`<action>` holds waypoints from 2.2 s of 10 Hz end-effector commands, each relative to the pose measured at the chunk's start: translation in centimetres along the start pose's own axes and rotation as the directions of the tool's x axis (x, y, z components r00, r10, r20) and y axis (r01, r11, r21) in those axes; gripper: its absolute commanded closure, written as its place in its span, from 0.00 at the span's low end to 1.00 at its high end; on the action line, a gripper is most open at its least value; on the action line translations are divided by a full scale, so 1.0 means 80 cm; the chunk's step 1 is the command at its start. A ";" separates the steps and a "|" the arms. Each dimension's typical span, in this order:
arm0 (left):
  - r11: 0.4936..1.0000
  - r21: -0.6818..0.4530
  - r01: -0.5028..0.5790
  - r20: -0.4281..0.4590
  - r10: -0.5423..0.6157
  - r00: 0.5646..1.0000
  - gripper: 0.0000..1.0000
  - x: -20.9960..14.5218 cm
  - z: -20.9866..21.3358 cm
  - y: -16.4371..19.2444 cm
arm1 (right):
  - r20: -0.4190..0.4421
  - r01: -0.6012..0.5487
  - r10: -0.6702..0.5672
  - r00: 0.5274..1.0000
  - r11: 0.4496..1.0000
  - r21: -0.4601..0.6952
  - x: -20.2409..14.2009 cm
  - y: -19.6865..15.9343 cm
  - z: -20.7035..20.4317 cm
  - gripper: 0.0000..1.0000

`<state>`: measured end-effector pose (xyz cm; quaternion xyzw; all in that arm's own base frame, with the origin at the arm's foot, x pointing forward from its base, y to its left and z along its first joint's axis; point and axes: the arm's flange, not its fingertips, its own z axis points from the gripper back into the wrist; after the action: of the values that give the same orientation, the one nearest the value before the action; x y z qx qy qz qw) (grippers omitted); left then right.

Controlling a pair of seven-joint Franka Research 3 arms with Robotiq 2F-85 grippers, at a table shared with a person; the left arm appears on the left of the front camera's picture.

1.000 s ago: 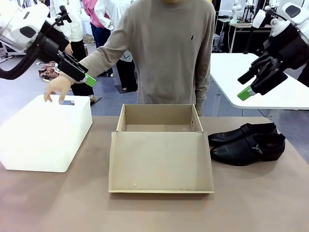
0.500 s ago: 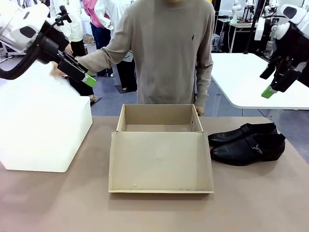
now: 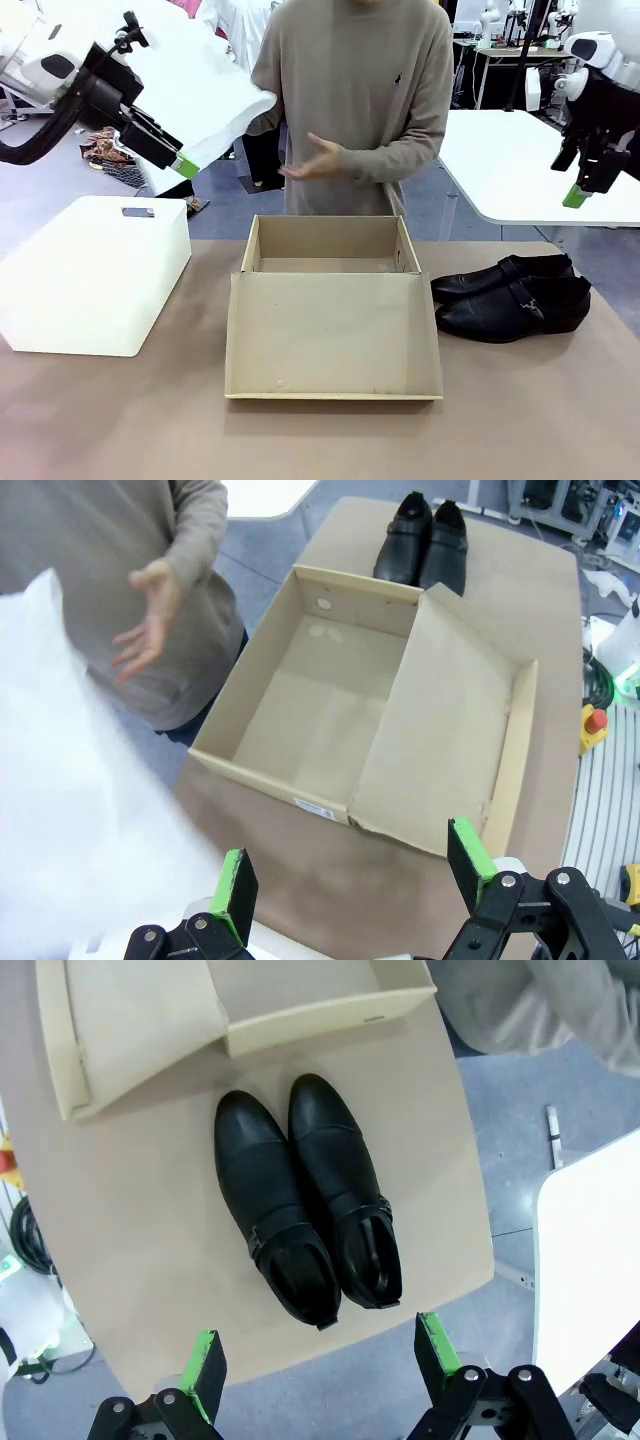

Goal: Pack the shoes into the box.
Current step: Place one shoe of the Shoes into the Shoes Box.

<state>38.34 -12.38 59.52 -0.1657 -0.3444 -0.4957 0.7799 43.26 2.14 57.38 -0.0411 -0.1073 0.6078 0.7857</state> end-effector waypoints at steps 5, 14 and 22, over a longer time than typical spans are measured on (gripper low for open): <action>1.000 -0.015 -0.001 0.014 0.001 1.000 0.00 -0.001 0.000 0.002 | 0.017 0.005 -0.005 1.000 1.000 -0.003 0.001 0.008 0.005 0.00; 1.000 -0.015 -0.001 0.014 0.001 1.000 0.00 -0.001 0.000 0.002 | -0.002 -0.129 0.129 0.992 0.992 0.007 -0.022 -0.078 -0.057 0.00; 1.000 -0.015 -0.001 0.014 0.001 1.000 0.00 -0.001 0.000 0.002 | 0.023 -0.045 0.044 0.999 0.998 0.032 -0.037 -0.123 -0.135 0.00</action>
<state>38.34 -12.40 59.51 -0.1658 -0.3440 -0.4959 0.7799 53.71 -2.29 47.51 -0.0269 -0.0950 0.6222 0.7766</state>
